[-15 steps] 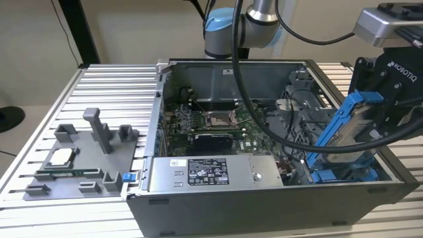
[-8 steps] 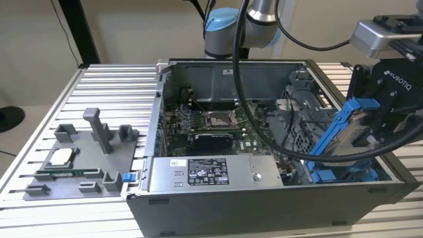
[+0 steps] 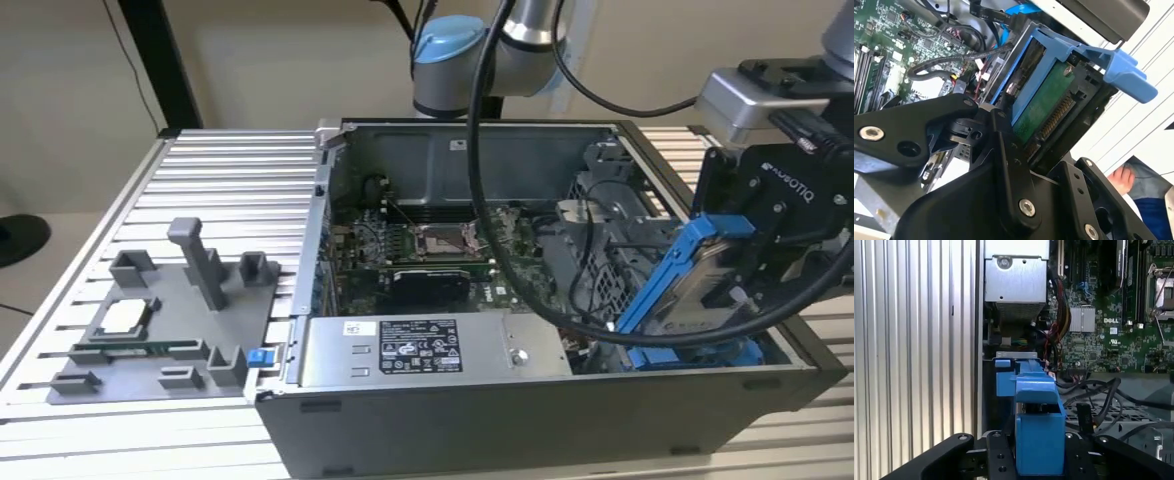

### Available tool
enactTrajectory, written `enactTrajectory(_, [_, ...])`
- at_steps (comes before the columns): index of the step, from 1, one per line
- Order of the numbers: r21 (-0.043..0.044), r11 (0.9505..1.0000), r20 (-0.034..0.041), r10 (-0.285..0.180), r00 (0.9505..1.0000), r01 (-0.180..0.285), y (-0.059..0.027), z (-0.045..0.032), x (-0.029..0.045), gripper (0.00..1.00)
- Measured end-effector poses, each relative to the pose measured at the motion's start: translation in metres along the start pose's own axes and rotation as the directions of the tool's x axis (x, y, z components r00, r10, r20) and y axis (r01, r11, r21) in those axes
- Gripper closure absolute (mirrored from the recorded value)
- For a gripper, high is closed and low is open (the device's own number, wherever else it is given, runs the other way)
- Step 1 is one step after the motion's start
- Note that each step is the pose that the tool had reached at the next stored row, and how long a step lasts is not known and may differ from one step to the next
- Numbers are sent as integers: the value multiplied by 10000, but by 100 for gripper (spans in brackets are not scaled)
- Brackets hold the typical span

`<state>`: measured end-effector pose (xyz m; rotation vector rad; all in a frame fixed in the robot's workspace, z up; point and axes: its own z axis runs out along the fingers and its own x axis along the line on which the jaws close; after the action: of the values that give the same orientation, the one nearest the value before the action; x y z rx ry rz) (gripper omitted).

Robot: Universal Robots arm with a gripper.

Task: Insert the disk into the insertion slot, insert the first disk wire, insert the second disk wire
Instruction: 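Insert the disk into the insertion slot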

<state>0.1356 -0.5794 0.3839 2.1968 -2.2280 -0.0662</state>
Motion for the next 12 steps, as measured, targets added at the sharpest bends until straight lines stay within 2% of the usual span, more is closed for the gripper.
enactTrajectory(4, [0, 10000, -2, 0, 10000, 0, -3, 73, 2, 100])
enactTrajectory(12, [0, 10000, -2, 1, 10000, -1, -3, 77, 2, 100])
